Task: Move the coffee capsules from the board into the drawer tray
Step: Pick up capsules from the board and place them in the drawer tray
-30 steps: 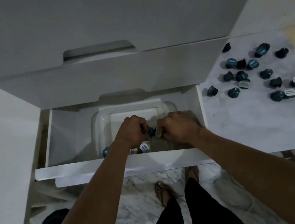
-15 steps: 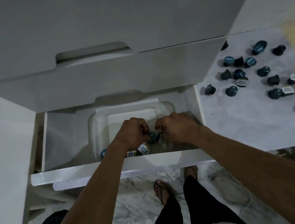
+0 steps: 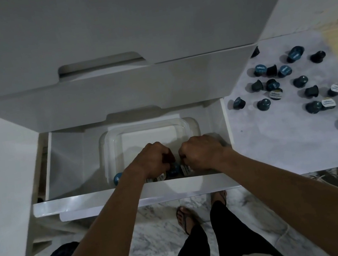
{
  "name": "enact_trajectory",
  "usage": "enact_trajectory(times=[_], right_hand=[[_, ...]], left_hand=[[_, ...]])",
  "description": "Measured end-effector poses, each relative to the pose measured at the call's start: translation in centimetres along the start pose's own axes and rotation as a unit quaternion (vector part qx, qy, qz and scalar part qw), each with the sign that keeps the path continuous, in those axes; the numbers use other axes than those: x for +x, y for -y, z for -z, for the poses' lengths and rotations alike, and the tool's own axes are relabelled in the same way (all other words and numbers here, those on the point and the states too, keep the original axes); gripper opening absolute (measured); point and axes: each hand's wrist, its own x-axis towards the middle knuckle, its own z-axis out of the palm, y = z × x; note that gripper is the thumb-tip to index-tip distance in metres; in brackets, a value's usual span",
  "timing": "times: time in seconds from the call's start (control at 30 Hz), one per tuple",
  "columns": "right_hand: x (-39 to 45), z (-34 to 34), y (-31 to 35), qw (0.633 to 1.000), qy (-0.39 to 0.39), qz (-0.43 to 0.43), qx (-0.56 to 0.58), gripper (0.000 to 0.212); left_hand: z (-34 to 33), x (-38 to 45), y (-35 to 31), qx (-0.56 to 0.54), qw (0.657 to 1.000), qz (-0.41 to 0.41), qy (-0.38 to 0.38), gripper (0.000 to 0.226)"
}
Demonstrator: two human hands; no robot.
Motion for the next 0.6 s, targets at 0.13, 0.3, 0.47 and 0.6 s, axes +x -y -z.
enact_trajectory(times=[0.13, 0.3, 0.47, 0.6], right_hand=[[0.2, 0.1, 0.3, 1.0, -0.007, -0.007, -0.006, 0.021], [0.3, -0.1, 0.5, 1.0, -0.008, -0.007, -0.02, 0.014], [0.4, 0.0, 0.5, 0.999, -0.018, -0.013, -0.024, 0.016], [0.4, 0.0, 0.4, 1.0, -0.014, -0.014, -0.02, 0.021]], left_hand=[[-0.1, 0.1, 0.2, 0.01, 1.0, 0.006, -0.004, 0.024], [-0.2, 0.2, 0.1, 0.01, 1.0, 0.01, 0.0, 0.025], [0.0, 0.2, 0.4, -0.006, 1.0, 0.013, 0.0, 0.026], [0.9, -0.3, 0.7, -0.024, 0.999, 0.016, 0.037, 0.038]])
